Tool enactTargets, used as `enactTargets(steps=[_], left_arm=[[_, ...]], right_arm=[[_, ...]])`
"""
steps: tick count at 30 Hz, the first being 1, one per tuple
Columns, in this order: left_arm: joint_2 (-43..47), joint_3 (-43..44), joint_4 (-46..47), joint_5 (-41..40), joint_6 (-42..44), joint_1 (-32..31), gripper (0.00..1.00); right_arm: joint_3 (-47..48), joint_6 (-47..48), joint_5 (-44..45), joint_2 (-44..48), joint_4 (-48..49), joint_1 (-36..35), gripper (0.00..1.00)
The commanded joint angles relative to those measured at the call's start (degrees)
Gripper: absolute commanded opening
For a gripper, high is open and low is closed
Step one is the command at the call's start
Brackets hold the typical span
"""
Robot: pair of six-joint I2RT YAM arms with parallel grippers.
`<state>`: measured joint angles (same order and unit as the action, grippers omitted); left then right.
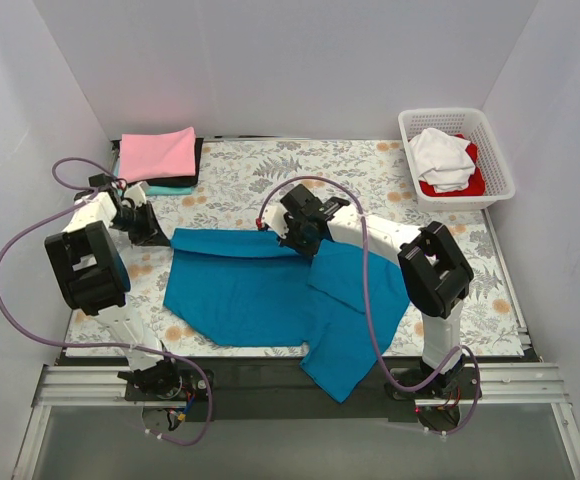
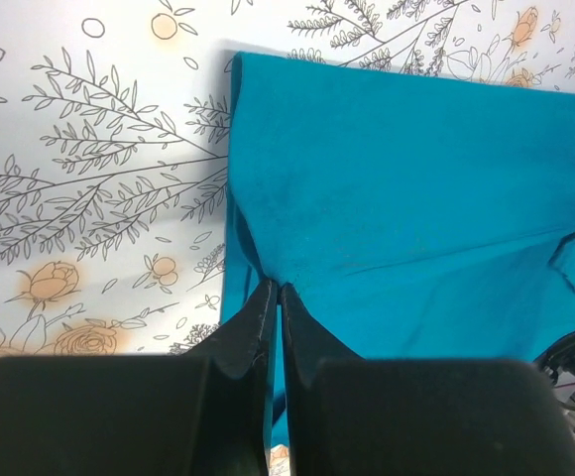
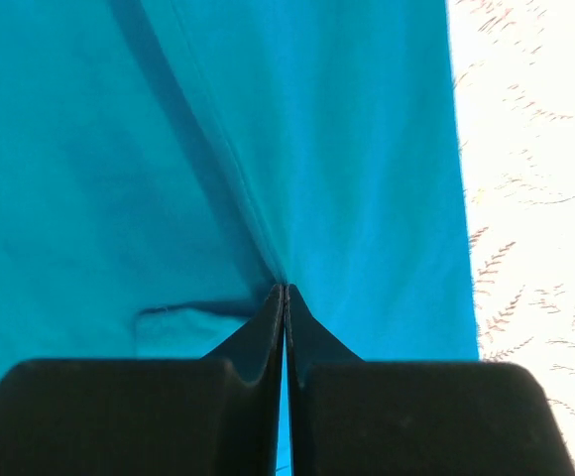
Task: Fold and stack the t-shirts
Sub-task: Fold the tshirt
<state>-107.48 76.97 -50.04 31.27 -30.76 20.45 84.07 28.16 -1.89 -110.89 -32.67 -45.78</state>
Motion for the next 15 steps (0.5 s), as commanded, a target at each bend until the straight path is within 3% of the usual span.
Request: enactTargets(steps=[1,12,15], left_arm=[[4.1,-0.7,-1.0,-0.7,1.4,0.6,0.00],[1.8,-3.5,0.1,-1.6,1.7,0.6,0.01],[1.7,-3.3,0.3,-1.8,2.2,0.6,0.17]], right_arm=[[-1.6,0.9,-0.3,1.7,0.5,-0.2,0.01],[-2.7,0.9,-2.3,0.2,0.4,-0.2,0.01],[-1.5,0.1,-3.1,0.4,-0.6,-0.1,0.14]])
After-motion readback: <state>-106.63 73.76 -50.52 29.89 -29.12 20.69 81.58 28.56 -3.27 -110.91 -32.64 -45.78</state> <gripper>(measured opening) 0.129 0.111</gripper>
